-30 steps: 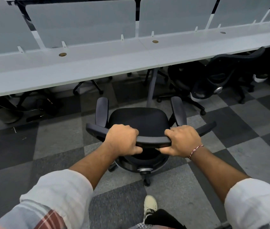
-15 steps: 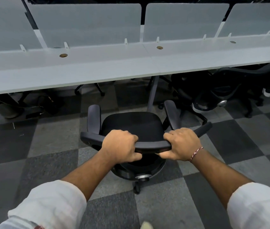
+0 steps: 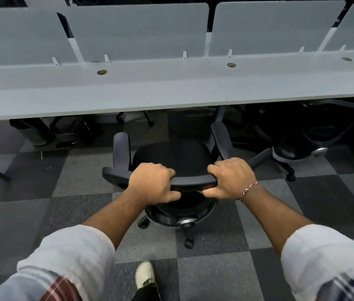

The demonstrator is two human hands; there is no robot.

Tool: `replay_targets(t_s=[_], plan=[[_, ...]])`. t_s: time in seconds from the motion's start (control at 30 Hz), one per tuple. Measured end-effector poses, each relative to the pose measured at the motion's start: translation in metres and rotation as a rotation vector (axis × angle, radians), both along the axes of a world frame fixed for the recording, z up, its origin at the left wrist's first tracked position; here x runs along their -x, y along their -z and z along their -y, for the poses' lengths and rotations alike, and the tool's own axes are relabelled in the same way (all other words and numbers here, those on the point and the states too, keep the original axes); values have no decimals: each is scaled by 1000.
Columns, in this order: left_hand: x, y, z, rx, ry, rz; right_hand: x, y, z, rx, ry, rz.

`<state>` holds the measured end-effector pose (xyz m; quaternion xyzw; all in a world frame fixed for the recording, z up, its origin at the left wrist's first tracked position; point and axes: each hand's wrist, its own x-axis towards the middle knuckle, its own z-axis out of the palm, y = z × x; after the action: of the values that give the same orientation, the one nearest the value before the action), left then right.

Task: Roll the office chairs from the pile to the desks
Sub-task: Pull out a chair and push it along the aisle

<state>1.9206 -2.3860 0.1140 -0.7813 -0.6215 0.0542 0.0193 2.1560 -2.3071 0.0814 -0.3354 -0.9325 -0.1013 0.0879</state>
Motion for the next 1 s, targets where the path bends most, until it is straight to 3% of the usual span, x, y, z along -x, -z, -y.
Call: replay_targets(t_s=[0.67, 0.83, 1.0], plan=[[164, -5, -201, 136, -61, -139, 171, -6, -172, 74, 115, 57], [195, 3, -244, 85, -142, -72, 209, -5, -214, 82, 209, 42], [214, 9, -277, -13, -143, -90, 227, 11, -239, 28, 324, -96]])
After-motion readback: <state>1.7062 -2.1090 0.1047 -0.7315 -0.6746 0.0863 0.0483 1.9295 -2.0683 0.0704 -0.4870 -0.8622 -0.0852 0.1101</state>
